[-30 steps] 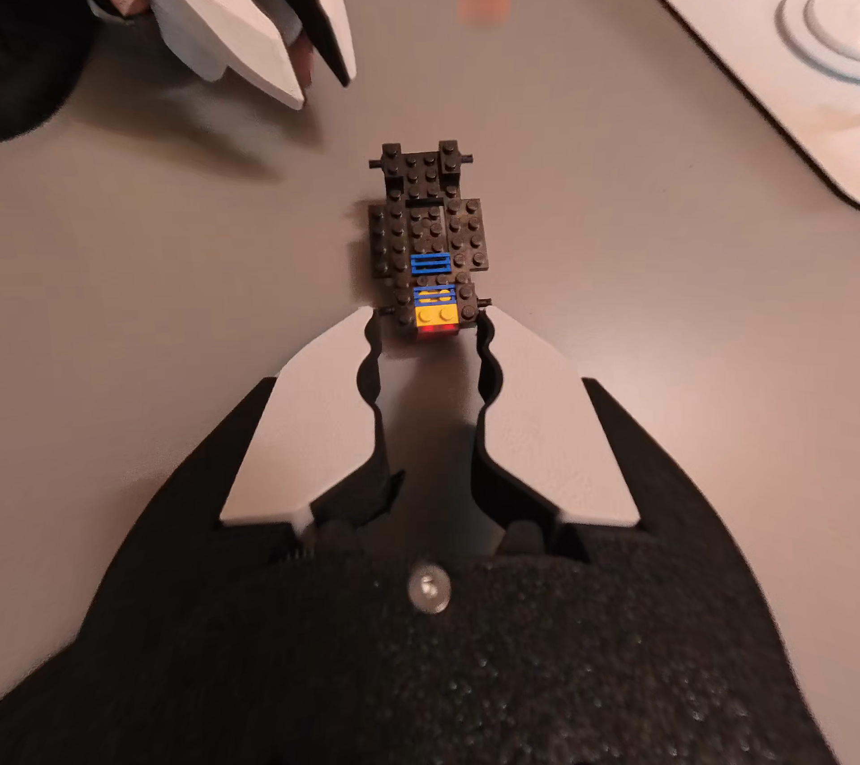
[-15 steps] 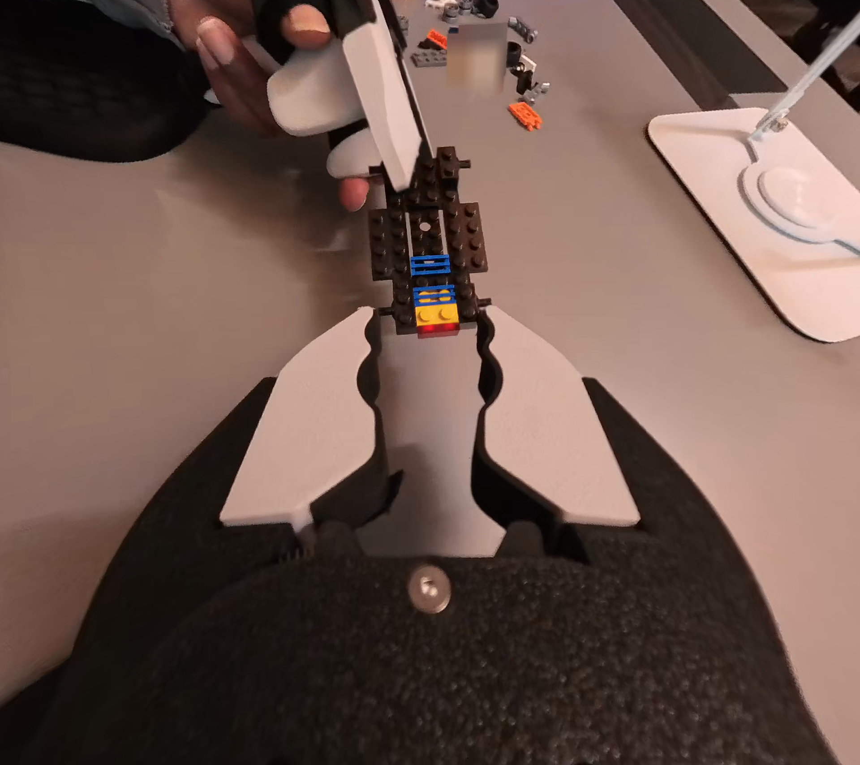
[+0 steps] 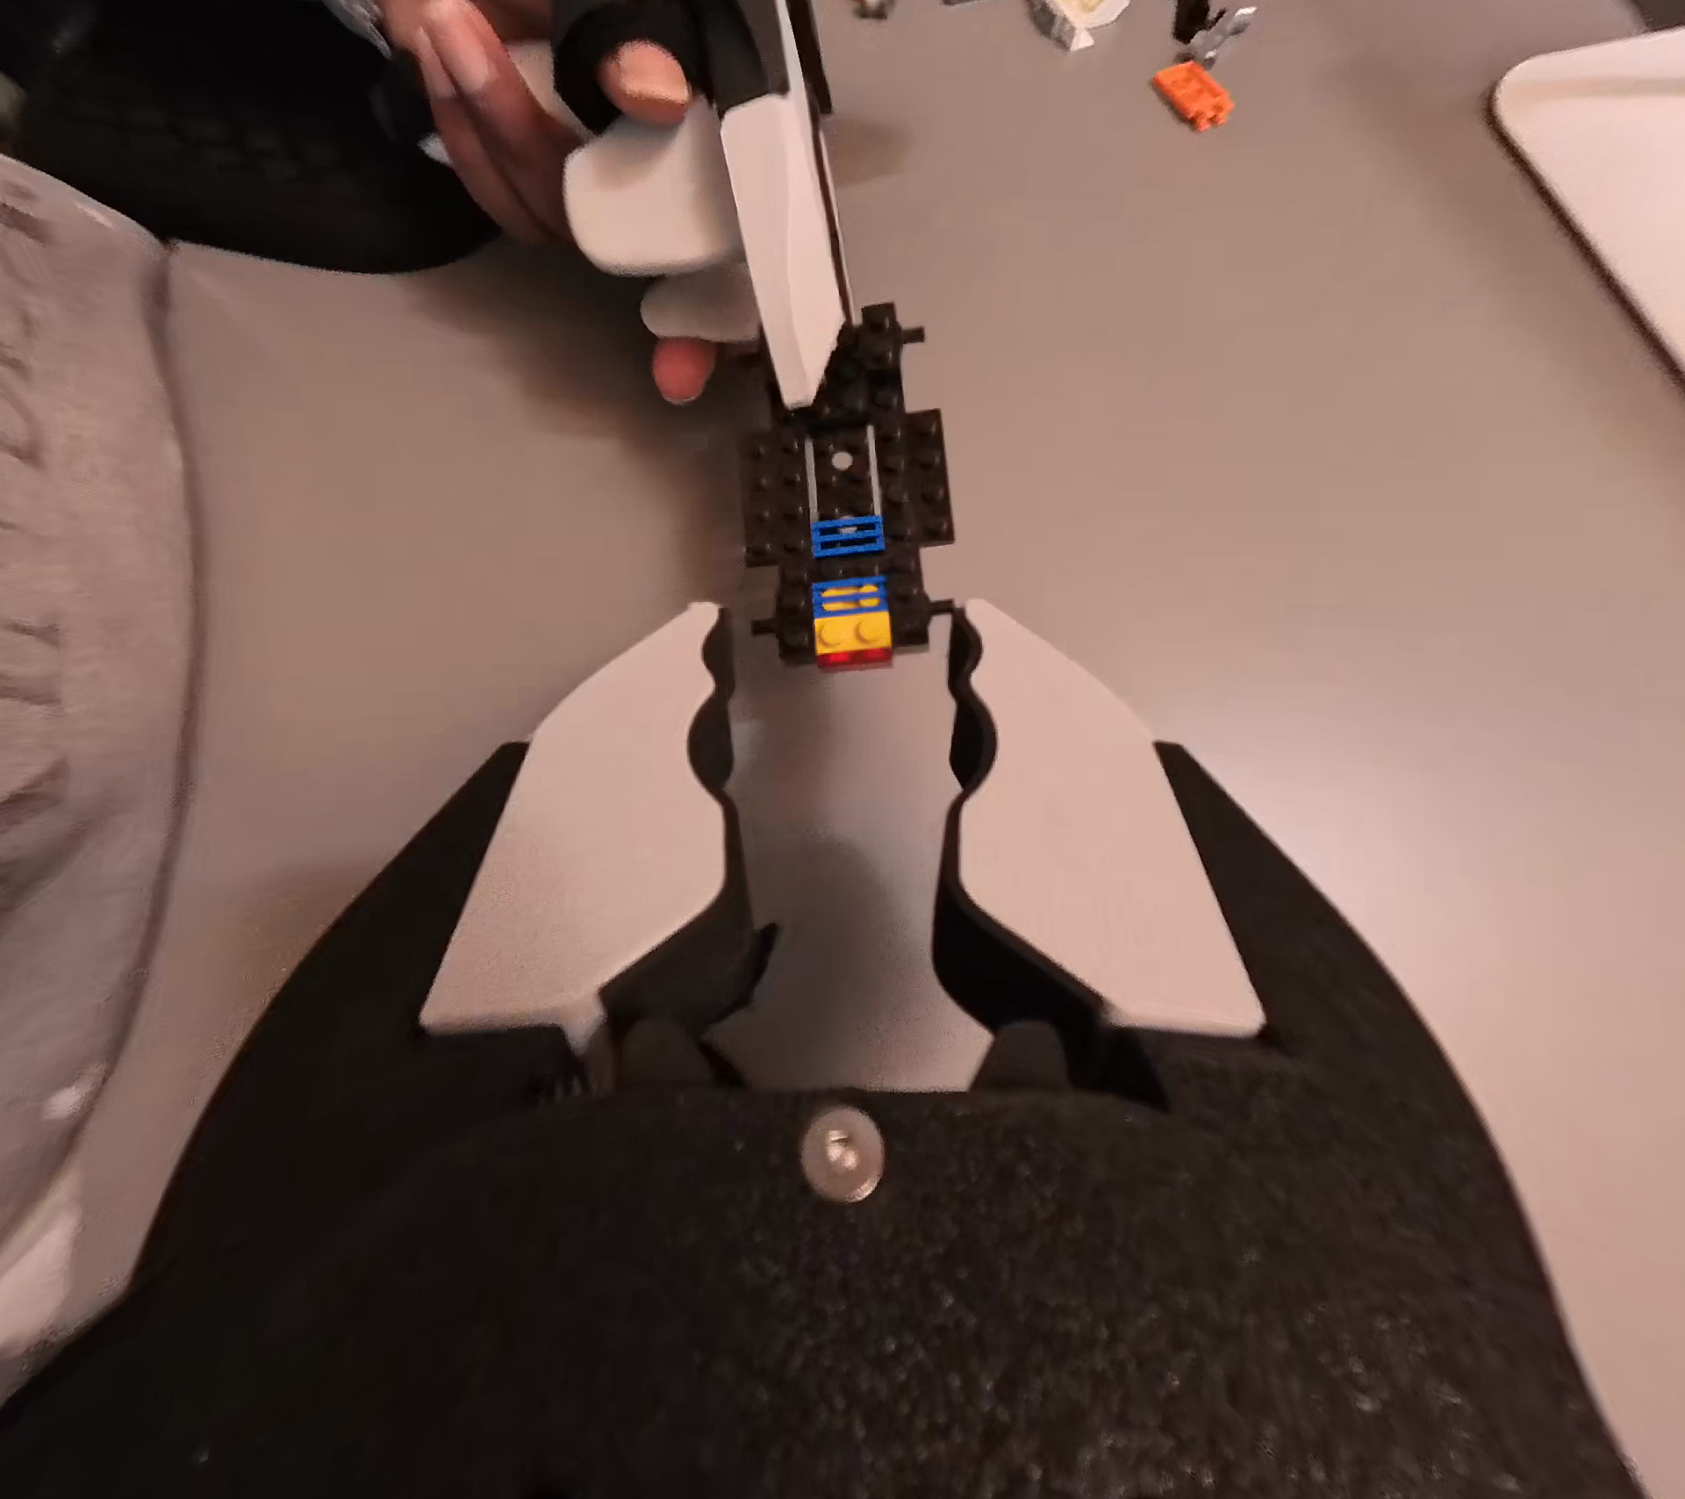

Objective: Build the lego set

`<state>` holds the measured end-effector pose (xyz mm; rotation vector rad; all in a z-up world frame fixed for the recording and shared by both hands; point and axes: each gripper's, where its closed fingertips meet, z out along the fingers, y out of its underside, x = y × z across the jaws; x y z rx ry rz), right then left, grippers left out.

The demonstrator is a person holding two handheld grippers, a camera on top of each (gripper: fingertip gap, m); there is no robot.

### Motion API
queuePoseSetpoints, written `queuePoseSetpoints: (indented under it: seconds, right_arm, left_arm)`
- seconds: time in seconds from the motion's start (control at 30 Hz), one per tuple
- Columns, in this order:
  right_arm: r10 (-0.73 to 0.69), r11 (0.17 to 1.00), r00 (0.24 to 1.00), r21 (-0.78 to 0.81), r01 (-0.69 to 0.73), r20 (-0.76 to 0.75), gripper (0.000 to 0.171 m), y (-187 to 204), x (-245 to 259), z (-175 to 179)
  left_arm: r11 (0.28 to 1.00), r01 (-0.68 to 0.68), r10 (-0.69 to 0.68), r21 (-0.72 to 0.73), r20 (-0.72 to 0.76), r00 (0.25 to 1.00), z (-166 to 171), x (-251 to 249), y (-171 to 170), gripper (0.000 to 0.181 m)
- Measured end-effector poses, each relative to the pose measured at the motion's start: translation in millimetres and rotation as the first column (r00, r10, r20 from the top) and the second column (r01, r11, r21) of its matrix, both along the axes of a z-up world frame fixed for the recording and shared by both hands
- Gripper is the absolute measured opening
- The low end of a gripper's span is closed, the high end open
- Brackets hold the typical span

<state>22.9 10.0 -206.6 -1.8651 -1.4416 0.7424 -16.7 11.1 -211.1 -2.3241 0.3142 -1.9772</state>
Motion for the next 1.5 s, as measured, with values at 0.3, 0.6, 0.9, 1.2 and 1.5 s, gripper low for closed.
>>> queuePoseSetpoints:
  seconds: [0.3, 0.6, 0.9, 1.2, 1.5]
  right_arm:
    - [0.188, 0.806, 0.982, -0.574, -0.145, 0.016, 0.055, 1, -4, 7]
    - [0.328, 0.642, 0.944, -0.741, -0.196, 0.034, 0.037, -11, -26, -16]
    - [0.347, 0.653, 0.938, -0.720, -0.234, 0.010, 0.020, -16, -34, -21]
    - [0.358, 0.633, 0.933, -0.724, -0.273, -0.039, 0.006, -22, -34, -18]
    - [0.357, 0.683, 0.933, -0.672, -0.286, -0.034, 0.006, -27, -34, -16]
  left_arm:
    - [0.994, 0.077, -0.076, 0.081, -0.005, 0.997, 6, 7, -12, 0.013]
    - [0.989, 0.107, -0.102, 0.103, -0.045, 0.994, 1, -2, -17, 0.013]
    - [0.980, 0.124, -0.111, 0.158, -0.091, 0.990, 1, -9, -16, 0.013]
    - [0.969, 0.149, -0.128, 0.198, -0.115, 0.985, 1, -10, -19, 0.011]
    - [0.966, 0.162, -0.137, 0.203, -0.134, 0.981, 4, -11, -24, 0.011]
